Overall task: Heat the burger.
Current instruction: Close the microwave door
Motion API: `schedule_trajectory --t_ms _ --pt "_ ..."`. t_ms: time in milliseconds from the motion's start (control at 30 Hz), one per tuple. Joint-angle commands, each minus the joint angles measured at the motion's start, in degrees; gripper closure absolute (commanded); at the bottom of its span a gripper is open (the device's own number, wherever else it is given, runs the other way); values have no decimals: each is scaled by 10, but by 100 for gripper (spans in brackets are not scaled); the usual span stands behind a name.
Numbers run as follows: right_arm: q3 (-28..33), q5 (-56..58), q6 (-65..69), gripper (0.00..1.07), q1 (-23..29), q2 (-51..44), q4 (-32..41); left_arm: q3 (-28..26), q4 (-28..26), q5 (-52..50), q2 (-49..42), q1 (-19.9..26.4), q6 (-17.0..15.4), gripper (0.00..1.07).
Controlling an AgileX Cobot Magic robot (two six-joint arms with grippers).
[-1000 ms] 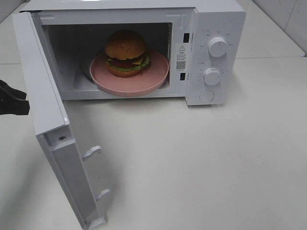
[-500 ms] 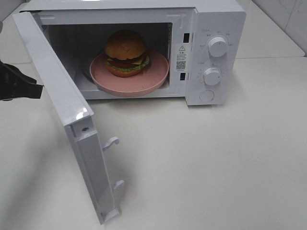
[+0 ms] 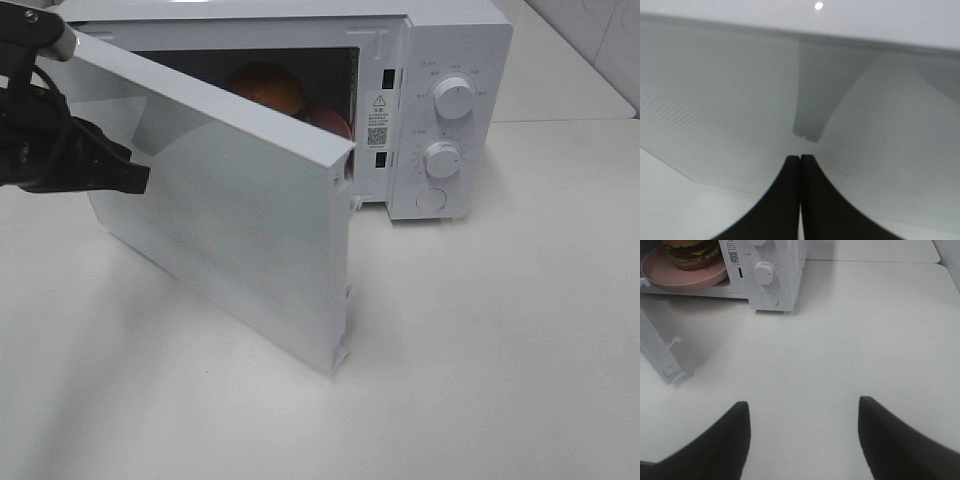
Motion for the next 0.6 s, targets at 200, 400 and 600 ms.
schedule_trajectory --t_ms 200,400,600 --pt "1 -10 1 48 -2 -15 -7 -58 -5 -23 54 -32 -5 106" --pt "1 -10 1 48 -2 -15 -7 -97 -6 -23 92 -43 -5 106" --pt "1 -10 1 48 -2 -15 -7 -150 -21 -19 134 -44 -5 106"
